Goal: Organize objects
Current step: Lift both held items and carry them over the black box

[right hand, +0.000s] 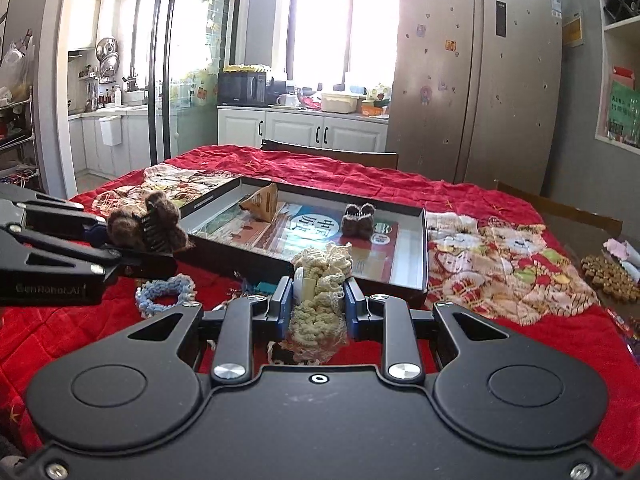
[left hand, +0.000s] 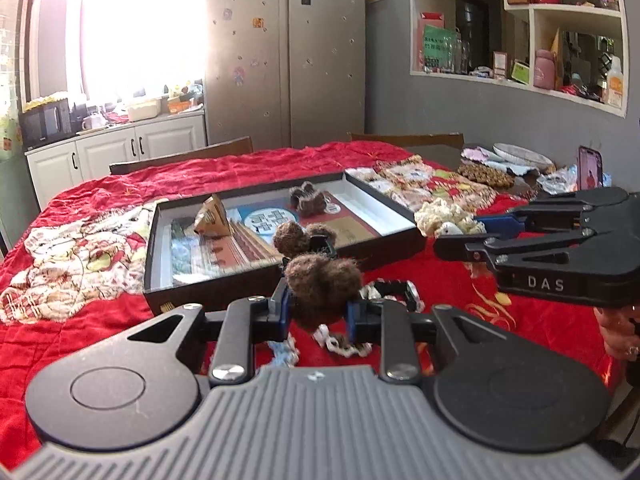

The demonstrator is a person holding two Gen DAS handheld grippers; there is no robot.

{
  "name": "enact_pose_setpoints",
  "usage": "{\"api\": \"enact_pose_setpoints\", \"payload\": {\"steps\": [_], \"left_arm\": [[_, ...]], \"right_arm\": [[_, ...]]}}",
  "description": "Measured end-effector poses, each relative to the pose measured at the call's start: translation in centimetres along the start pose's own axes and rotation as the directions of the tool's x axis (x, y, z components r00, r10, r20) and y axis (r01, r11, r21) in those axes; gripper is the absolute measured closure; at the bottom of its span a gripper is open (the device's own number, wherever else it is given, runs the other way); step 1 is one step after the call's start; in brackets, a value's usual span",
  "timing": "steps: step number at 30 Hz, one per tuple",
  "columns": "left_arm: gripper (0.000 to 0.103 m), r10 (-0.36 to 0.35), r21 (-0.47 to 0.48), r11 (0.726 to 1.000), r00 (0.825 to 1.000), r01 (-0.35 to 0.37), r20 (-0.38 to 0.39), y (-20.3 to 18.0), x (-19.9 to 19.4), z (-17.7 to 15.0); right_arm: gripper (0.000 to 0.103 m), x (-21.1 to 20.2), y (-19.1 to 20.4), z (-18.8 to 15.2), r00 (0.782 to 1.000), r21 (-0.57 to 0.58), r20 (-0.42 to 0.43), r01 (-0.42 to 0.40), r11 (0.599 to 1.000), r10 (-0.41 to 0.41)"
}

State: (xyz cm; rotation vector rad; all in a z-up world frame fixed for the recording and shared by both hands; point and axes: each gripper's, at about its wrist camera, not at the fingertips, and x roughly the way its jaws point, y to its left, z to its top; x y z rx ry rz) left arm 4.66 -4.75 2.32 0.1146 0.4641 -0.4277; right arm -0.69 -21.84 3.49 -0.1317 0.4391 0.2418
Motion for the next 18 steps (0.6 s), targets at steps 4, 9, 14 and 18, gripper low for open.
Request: {"api": "enact_pose_setpoints", "payload": {"steps": [4, 9, 14, 18], "left_arm": [[0.074, 0.014, -0.011, 1.0, 1.0, -0.014, 0.018, 0.6, 0.3, 1.0], [0.074, 0.027, -0.019, 0.999, 0.999, -0.026, 0.039, 1.3, 0.6, 2.0], [0.073, 0.032, -0.025, 0.999, 0.998, -0.03, 0.061, 1.8, 0.9, 3.0], [0.073, 0.03, -0.026, 0.999, 0.996, -0.028, 0.083, 1.8, 0.8, 3.8]], "right_arm": [[0.078, 0.6, -0.1, 0.9, 1.0, -0.012, 0.011, 0.012, 1.0, -0.012], [0.078, 1.1, -0.3, 2.2, 0.999, -0.018, 0.038, 0.023, 1.0, -0.022], [0.078, 1.8, -0.3, 3.3, 0.998, -0.023, 0.051, 0.028, 0.999, -0.027], [0.078, 2.5, -0.3, 3.8, 0.998, -0.02, 0.052, 0.027, 0.999, -0.025]]}}
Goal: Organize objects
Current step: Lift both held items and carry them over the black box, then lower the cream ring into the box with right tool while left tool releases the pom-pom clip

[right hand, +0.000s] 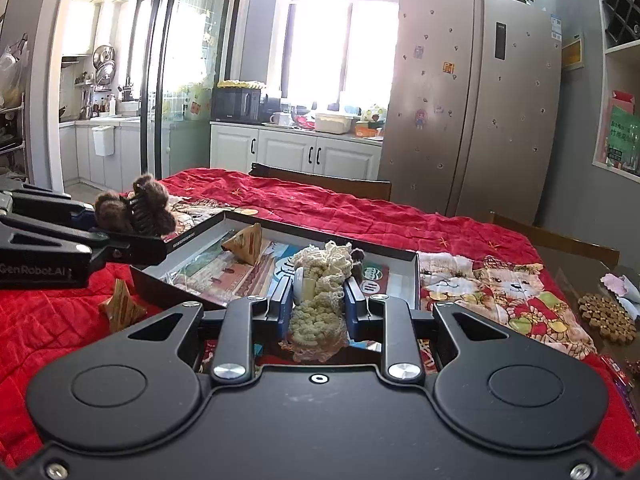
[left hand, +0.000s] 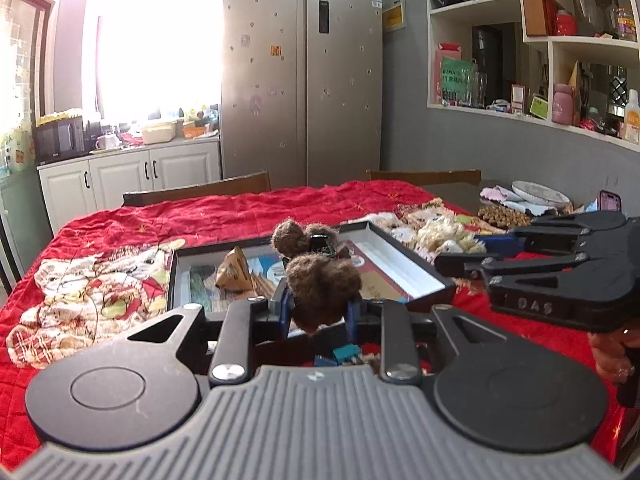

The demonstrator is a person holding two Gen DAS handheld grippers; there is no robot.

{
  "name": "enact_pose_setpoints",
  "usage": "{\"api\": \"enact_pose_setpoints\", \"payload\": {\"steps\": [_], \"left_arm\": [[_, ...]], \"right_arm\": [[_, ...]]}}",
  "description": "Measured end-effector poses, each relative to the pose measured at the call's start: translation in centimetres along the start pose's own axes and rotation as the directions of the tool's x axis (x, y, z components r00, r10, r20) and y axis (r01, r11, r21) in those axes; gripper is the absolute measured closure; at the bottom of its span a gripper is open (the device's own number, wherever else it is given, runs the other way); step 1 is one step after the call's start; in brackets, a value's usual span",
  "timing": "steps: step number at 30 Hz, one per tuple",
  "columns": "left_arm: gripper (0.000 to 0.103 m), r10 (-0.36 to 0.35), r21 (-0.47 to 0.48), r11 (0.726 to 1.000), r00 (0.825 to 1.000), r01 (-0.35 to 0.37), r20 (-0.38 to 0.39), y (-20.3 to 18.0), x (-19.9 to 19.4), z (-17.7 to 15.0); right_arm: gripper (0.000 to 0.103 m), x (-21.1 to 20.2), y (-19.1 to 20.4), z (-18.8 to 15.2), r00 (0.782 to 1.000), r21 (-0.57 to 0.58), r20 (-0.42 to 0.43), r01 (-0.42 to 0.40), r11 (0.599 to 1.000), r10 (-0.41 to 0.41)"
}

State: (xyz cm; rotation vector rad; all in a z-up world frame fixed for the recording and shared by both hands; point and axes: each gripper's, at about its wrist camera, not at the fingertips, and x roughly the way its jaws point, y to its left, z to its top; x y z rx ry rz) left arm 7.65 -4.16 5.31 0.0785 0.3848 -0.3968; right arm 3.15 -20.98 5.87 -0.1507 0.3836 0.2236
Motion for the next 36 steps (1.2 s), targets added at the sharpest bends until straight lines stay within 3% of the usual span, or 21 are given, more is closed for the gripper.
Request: {"api": "enact_pose_setpoints", "payload": {"steps": [12, 27, 36], "left_arm": [[0.073, -0.001, 0.007, 1.0, 1.0, 0.001, 0.013, 0.4, 2.0, 2.1], [0.073, 0.058, -0.029, 0.998, 0.996, -0.06, -0.065, 2.4, 10.1, 4.0], [0.073, 0.074, -0.029, 0.996, 0.988, -0.079, -0.135, 2.8, 15.5, 3.8]], "right_arm": [[0.078, 2.9, -1.5, 2.2, 0.999, 0.014, 0.017, 0.037, 0.999, -0.037], [0.078, 10.9, -4.9, 5.4, 0.996, 0.083, -0.004, 0.09, 0.993, -0.089], [0.078, 17.0, -7.6, 4.6, 0.991, 0.161, -0.079, 0.121, 0.979, -0.11]]}}
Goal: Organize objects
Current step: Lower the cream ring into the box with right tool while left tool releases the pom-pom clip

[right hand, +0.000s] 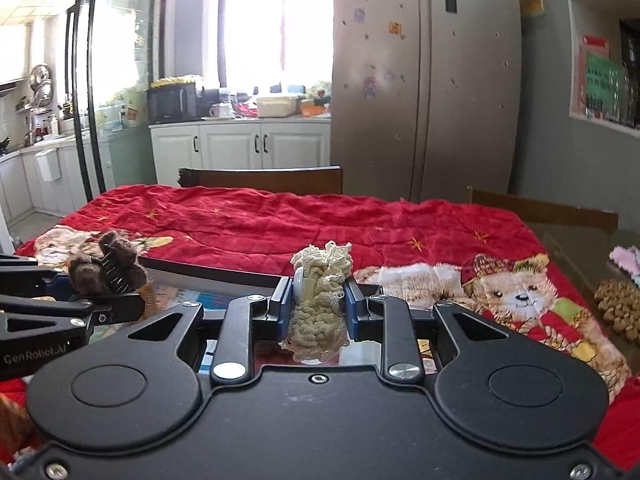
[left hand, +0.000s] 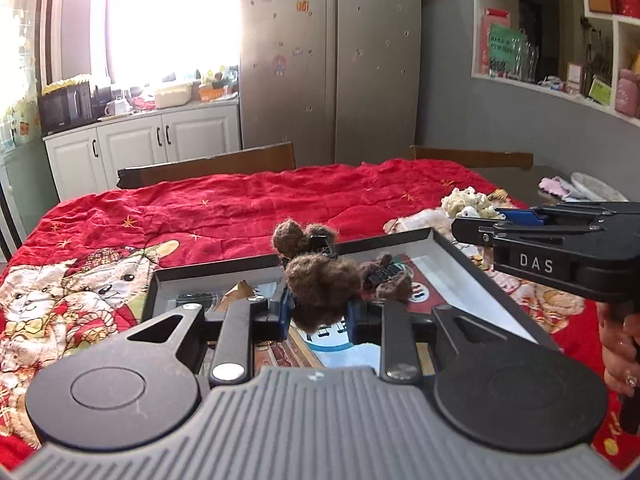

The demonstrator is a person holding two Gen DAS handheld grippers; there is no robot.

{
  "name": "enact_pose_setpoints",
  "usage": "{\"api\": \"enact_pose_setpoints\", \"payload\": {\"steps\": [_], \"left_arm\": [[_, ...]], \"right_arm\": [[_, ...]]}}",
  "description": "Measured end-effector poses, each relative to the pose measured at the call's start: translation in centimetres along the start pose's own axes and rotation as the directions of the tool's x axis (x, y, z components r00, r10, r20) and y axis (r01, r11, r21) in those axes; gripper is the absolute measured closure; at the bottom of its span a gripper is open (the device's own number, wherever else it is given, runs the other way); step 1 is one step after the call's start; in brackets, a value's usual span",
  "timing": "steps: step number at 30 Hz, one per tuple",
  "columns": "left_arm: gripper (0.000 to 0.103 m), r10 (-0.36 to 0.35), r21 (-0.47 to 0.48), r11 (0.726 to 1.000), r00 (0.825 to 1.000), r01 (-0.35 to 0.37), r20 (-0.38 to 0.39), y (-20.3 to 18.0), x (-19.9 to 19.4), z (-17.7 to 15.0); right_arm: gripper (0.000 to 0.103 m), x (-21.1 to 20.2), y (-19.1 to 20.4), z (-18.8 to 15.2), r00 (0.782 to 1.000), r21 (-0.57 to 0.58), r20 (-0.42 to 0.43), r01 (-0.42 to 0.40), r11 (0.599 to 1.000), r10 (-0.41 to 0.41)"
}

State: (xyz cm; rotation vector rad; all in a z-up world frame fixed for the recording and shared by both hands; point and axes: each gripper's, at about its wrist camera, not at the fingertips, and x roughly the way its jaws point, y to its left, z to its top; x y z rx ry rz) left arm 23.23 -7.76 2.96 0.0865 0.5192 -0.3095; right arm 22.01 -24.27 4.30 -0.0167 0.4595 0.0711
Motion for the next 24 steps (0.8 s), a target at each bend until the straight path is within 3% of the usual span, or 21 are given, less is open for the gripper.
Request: {"api": "enact_pose_setpoints", "payload": {"steps": [8, 20, 24], "left_arm": [[0.073, 0.006, -0.011, 1.0, 0.999, -0.006, -0.043, 0.1, 3.6, -0.2], [0.073, 0.005, 0.022, 1.0, 0.997, -0.003, -0.082, -0.2, 5.5, -1.1], [0.073, 0.007, 0.034, 0.999, 0.996, -0.004, -0.092, -0.5, 6.0, -1.3]], "right_arm": [[0.078, 3.1, 0.8, -1.6, 0.999, -0.038, -0.025, 0.022, 0.999, -0.023], [0.078, 5.8, -1.4, -3.2, 0.994, 0.094, -0.106, 0.002, 0.996, 0.008], [0.078, 6.2, -1.3, -3.2, 0.993, 0.09, -0.121, 0.0, 0.996, 0.011]]}}
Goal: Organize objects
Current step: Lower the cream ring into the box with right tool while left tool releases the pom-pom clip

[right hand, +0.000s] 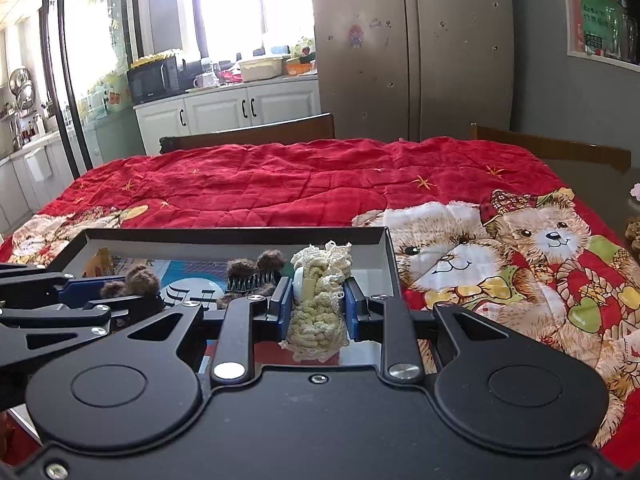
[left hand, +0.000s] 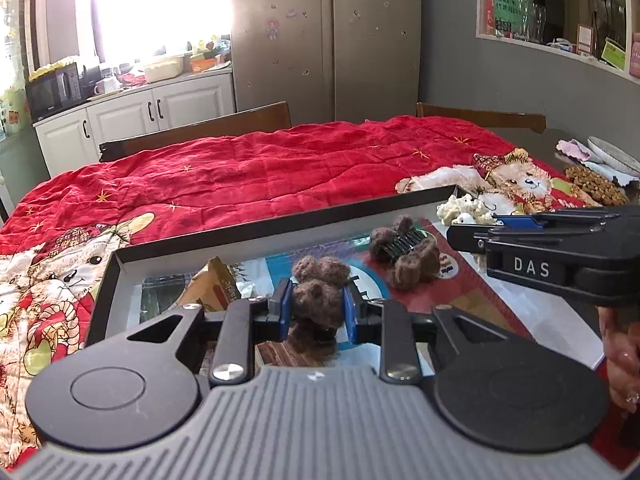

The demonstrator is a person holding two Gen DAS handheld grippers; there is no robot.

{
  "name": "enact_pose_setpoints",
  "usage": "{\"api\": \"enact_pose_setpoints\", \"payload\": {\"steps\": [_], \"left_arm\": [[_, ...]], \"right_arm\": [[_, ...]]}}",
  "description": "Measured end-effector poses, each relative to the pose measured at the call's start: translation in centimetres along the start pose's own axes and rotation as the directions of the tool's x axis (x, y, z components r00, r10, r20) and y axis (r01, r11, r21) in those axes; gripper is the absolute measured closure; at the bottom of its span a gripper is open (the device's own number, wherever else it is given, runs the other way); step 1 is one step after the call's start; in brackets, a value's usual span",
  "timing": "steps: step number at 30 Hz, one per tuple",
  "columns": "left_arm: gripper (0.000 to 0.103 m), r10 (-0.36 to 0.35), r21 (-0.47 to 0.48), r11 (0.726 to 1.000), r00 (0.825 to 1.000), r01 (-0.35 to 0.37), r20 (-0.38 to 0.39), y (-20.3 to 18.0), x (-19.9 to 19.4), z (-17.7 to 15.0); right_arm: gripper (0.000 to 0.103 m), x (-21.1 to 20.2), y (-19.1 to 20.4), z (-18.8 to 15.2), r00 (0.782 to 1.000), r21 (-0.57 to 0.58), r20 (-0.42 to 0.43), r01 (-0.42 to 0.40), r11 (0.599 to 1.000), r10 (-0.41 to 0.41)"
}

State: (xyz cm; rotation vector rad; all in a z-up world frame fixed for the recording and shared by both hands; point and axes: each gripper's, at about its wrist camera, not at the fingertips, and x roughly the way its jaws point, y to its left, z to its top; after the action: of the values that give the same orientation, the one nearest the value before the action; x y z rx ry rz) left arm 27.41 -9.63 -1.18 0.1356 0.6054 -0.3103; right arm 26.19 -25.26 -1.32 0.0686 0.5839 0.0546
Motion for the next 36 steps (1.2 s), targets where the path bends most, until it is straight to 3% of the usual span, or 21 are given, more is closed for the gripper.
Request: {"api": "enact_pose_setpoints", "payload": {"steps": [14, 20, 29, 31, 36], "left_arm": [[0.073, 0.022, 0.033, 0.999, 1.0, -0.021, -0.02, -0.5, 0.7, -0.4], [0.068, 0.025, 0.032, 0.999, 0.999, -0.024, -0.021, -0.5, 0.7, -0.4], [0.062, 0.028, 0.033, 0.999, 1.0, -0.028, -0.014, -0.4, 0.6, -0.4], [0.052, 0.03, 0.034, 0.999, 1.0, -0.029, -0.011, -0.5, 0.6, -0.4], [0.048, 0.027, 0.034, 0.999, 1.0, -0.027, -0.001, -0.5, 0.3, -0.4]], "right_arm": [[0.076, 1.3, 0.5, 0.0, 0.996, -0.02, -0.088, 0.003, 1.0, -0.005], [0.063, 0.9, 1.0, 0.0, 0.997, -0.048, -0.074, 0.027, 0.998, -0.031], [0.052, 0.5, 0.8, 0.2, 0.998, -0.035, -0.047, 0.034, 0.999, -0.036], [0.05, 0.3, 0.7, 0.3, 0.999, -0.03, -0.032, 0.039, 0.999, -0.04], [0.046, -0.1, 0.5, 0.4, 0.999, -0.016, -0.005, 0.037, 0.999, -0.037]]}}
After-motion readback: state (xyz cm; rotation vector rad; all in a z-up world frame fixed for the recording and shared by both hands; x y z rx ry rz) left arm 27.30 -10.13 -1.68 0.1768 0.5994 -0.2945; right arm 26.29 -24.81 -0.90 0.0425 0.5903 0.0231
